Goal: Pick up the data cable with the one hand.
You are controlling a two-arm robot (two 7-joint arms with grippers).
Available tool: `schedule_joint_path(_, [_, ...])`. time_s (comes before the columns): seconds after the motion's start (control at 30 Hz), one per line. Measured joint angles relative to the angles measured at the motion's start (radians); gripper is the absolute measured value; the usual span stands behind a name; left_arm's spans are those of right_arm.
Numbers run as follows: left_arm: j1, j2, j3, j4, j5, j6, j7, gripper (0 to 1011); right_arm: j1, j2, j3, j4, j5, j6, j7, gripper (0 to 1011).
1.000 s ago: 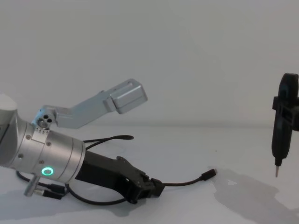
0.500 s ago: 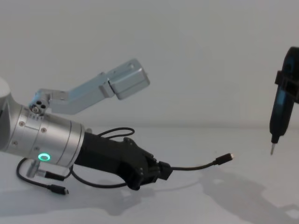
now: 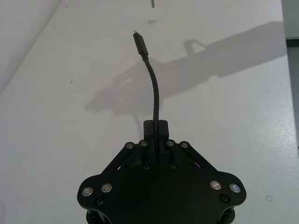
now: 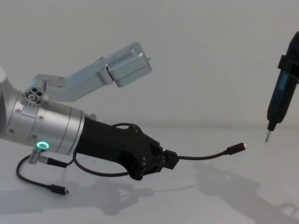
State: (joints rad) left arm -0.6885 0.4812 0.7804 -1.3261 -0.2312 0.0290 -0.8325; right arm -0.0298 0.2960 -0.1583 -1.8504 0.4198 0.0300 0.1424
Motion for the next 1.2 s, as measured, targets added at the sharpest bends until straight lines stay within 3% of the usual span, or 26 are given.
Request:
schedule_joint_path(0.37, [-0.004,0.005,0.002,-0.009,0.004,-0.019,-0.01,45,0.01,-0.019,0.008,0.008,0.023,0.023,0.007,274])
schedule_joint_path(1.2, [-0.007,0.008,0.003,-0.015,0.006,-0.031,-0.015,45,0.036,-0.044,0.001,0.03,0.019,0.053,0.016,274])
